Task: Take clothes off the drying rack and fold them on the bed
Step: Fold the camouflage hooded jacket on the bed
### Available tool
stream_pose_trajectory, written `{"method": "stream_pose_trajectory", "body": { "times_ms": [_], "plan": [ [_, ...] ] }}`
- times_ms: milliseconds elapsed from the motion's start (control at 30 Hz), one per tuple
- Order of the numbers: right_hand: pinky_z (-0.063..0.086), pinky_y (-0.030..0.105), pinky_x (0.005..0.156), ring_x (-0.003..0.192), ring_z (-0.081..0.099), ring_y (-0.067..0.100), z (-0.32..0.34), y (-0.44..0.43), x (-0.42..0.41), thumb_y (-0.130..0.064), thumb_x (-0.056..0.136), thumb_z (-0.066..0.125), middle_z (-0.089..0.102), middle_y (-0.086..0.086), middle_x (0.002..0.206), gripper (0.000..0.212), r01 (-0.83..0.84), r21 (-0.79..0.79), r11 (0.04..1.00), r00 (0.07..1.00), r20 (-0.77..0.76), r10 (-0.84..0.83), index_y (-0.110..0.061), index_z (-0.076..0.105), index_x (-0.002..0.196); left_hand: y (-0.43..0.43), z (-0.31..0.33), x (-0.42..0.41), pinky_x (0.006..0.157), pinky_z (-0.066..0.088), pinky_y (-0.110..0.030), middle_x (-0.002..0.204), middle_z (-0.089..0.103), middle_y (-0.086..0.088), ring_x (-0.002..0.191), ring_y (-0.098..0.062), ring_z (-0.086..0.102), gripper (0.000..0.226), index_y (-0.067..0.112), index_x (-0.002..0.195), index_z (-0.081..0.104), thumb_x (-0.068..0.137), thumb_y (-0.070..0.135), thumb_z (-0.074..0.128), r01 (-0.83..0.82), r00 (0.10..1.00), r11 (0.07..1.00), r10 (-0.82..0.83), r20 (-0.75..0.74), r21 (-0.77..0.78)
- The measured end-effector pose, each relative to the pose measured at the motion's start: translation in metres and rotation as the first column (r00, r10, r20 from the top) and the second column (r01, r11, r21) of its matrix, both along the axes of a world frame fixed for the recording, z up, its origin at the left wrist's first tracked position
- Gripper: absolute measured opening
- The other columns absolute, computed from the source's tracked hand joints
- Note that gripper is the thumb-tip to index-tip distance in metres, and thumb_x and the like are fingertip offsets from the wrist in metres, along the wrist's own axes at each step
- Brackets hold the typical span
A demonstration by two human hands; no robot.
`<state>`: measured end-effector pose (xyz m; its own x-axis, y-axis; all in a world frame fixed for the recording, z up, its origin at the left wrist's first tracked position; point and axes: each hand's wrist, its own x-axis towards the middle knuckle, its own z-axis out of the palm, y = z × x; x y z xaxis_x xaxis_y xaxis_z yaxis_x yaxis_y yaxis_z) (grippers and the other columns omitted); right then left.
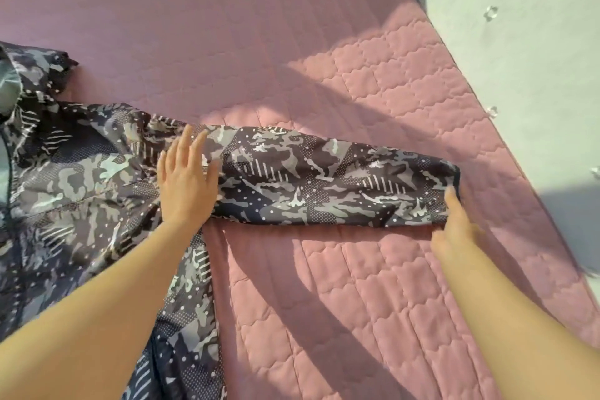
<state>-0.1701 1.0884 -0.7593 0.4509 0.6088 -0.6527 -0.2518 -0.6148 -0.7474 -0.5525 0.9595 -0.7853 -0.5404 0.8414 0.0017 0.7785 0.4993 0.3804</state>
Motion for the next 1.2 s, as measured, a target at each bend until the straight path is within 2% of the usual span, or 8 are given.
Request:
{"method": "stream_pose_trajectory", "body": {
  "times_ms": [200, 367, 500, 600, 800, 967, 1100, 1200],
  "plan": [
    [0.051, 0.038, 0.093, 0.100, 0.067, 0.022, 0.013, -0.027, -0.052, -0.032, 0.086, 0.069, 0.073, 0.006, 0.105, 0.032, -0.041, -0.052, 0.998, 0.909, -0.416, 0.016, -0.014, 0.066, 0.112, -0.020, -0.028, 0.022, 0.118, -0.014, -0.043, 0.159, -0.023, 0.004, 0.146, -0.017, -0.022, 0.073, 0.040, 0.152, -0.009, 0.093, 0.068, 0.023, 0.182, 0.969, 0.876, -0.083, 0.231, -0.448],
    [0.052, 0.034, 0.088, 0.088, 0.065, 0.010, 0.041, -0.024, -0.122, -0.045, 0.093, 0.057, 0.067, -0.001, 0.111, 0.025, -0.103, 0.060, 0.993, 0.993, -0.056, 0.106, -0.020, 0.062, 0.091, -0.031, -0.002, -0.008, 0.119, 0.012, -0.041, 0.162, 0.012, 0.002, 0.148, -0.019, 0.011, 0.059, 0.034, 0.152, 0.022, 0.098, 0.053, 0.038, 0.145, 0.921, 0.960, -0.043, 0.387, -0.240],
    [0.037, 0.020, 0.101, 0.118, 0.051, 0.003, 0.100, -0.056, -0.201, -0.043, 0.099, 0.045, 0.055, -0.012, 0.127, 0.037, -0.472, 0.319, 0.822, 0.881, 0.207, 0.425, -0.021, 0.053, 0.127, -0.066, 0.015, -0.041, 0.107, 0.037, -0.036, 0.144, 0.047, -0.002, 0.131, -0.019, 0.044, 0.047, 0.018, 0.142, 0.045, 0.099, 0.036, 0.050, -0.167, 0.747, 0.979, 0.201, 0.634, -0.113],
    [0.032, 0.002, 0.094, 0.106, 0.047, -0.022, 0.144, -0.099, -0.275, -0.036, 0.102, 0.040, 0.050, -0.035, 0.115, 0.018, -0.687, 0.439, 0.579, 0.720, 0.304, 0.624, -0.041, 0.047, 0.118, -0.102, 0.029, -0.078, 0.103, 0.041, -0.035, 0.136, 0.054, -0.002, 0.125, -0.021, 0.052, 0.043, 0.017, 0.138, 0.049, 0.099, 0.037, 0.050, -0.321, 0.447, 0.928, 0.324, 0.834, -0.188],
    [0.037, 0.008, 0.056, 0.043, 0.043, -0.001, 0.172, -0.219, -0.430, -0.042, 0.103, 0.036, 0.042, -0.018, 0.045, 0.042, -0.914, 0.367, 0.173, 0.312, 0.366, 0.877, -0.031, 0.044, 0.063, -0.200, 0.077, -0.171, 0.103, 0.044, -0.043, 0.125, 0.064, -0.007, 0.114, -0.024, 0.060, 0.046, 0.018, 0.125, 0.057, 0.098, 0.050, 0.038, -0.422, 0.022, 0.884, 0.230, 0.973, -0.199],
    [0.031, 0.054, 0.109, 0.126, 0.046, 0.027, 0.130, -0.334, -0.543, -0.054, 0.099, 0.031, 0.063, 0.001, 0.122, 0.043, -0.967, 0.230, -0.108, 0.009, 0.458, 0.889, -0.029, 0.063, 0.111, -0.296, 0.107, -0.261, 0.102, 0.043, -0.051, 0.128, 0.063, -0.012, 0.119, -0.032, 0.058, 0.082, 0.014, 0.132, 0.054, 0.081, 0.076, 0.039, -0.654, -0.279, 0.725, 0.033, 0.960, -0.215],
    [0.021, 0.052, 0.115, 0.142, 0.025, 0.030, 0.080, -0.405, -0.593, -0.054, 0.100, 0.025, 0.042, 0.011, 0.148, 0.059, -0.937, -0.067, -0.342, -0.340, 0.391, 0.855, -0.016, 0.045, 0.141, -0.357, 0.106, -0.311, 0.101, 0.044, -0.056, 0.129, 0.062, -0.012, 0.120, -0.035, 0.058, 0.091, 0.016, 0.131, 0.055, 0.067, 0.081, 0.053, -0.683, -0.326, 0.691, 0.001, 0.946, -0.236],
    [0.029, 0.050, 0.112, 0.136, 0.034, 0.030, 0.053, -0.439, -0.610, -0.044, 0.095, 0.043, 0.044, 0.010, 0.144, 0.051, -0.849, -0.139, -0.509, -0.526, 0.309, 0.792, -0.017, 0.045, 0.138, -0.372, 0.100, -0.329, 0.073, 0.057, -0.039, 0.107, 0.072, -0.006, 0.093, -0.024, 0.070, 0.050, 0.022, 0.116, 0.064, 0.075, 0.051, 0.070, -0.525, -0.185, 0.795, 0.242, 0.952, -0.304]
  ]
}}
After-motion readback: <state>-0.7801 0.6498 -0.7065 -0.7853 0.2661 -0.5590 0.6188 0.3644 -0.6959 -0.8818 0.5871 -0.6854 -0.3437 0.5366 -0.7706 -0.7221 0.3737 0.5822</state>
